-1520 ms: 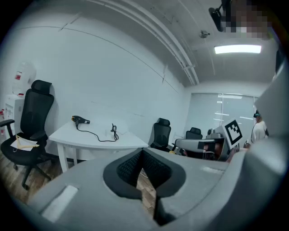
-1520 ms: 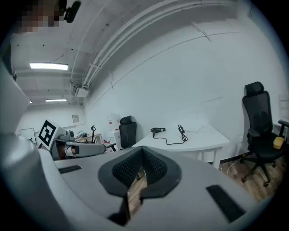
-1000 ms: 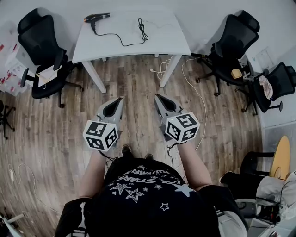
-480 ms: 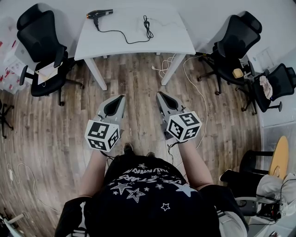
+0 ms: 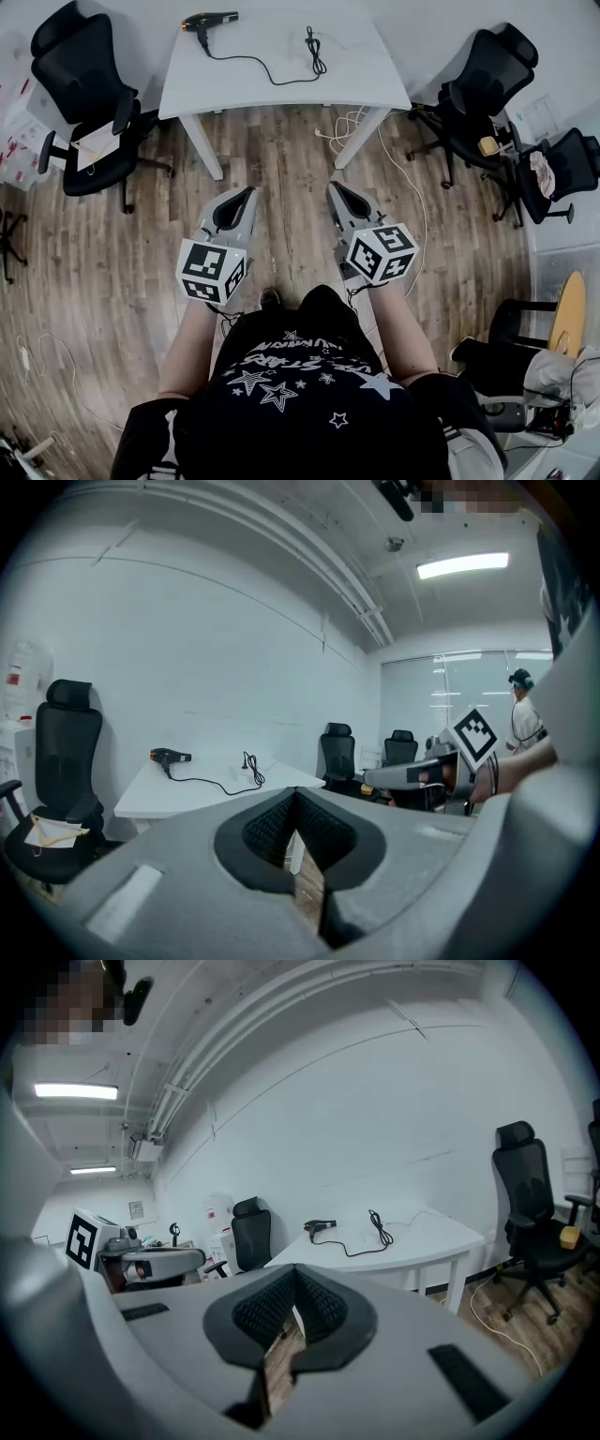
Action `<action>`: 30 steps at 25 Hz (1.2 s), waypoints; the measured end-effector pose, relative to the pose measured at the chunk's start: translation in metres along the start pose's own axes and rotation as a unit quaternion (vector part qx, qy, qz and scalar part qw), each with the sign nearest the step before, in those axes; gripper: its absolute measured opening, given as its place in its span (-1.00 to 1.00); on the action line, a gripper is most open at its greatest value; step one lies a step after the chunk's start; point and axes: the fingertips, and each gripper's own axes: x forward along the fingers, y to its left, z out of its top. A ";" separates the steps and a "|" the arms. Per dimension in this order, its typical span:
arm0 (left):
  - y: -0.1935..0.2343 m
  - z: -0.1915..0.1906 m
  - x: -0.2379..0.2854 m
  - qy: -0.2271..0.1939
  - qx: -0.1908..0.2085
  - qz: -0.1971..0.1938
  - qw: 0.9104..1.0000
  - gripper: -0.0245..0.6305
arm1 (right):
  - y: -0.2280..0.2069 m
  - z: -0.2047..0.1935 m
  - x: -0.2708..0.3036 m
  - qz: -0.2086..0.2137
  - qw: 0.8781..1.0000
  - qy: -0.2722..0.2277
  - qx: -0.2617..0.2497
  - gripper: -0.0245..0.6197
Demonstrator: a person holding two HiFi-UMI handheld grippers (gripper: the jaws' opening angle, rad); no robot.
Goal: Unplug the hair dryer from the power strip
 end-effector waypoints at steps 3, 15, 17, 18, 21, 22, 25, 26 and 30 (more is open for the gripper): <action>0.015 0.000 -0.001 -0.003 -0.009 0.006 1.000 -0.91 | 0.001 -0.003 0.006 -0.005 1.000 0.003 0.006 -0.90; 0.054 -0.017 0.037 0.022 -0.043 0.045 0.998 -0.91 | -0.034 0.001 0.059 0.014 1.000 0.016 0.006 -0.90; 0.058 -0.016 0.055 0.025 -0.047 0.047 0.997 -0.91 | -0.046 0.007 0.075 0.021 1.000 0.017 0.001 -0.90; 0.060 -0.014 0.064 0.025 -0.049 0.047 0.997 -0.91 | -0.054 0.010 0.083 0.024 1.000 0.018 -0.002 -0.90; 0.068 -0.010 0.098 0.029 -0.050 0.051 0.997 -0.91 | -0.082 0.022 0.107 0.033 0.999 0.014 0.001 -0.90; 0.070 -0.008 0.109 0.031 -0.050 0.052 0.997 -0.91 | -0.091 0.027 0.115 0.035 0.999 0.013 0.003 -0.90; 0.077 0.001 0.143 0.033 -0.045 0.050 0.997 -0.91 | -0.120 0.042 0.136 0.039 0.999 0.011 -0.001 -0.90; 0.079 0.005 0.154 0.032 -0.040 0.049 0.997 -0.91 | -0.130 0.048 0.143 0.039 0.999 0.008 -0.002 -0.90; 0.089 0.022 0.196 0.027 -0.028 0.053 0.998 -0.91 | -0.165 0.072 0.166 0.049 0.999 -0.011 0.000 -0.90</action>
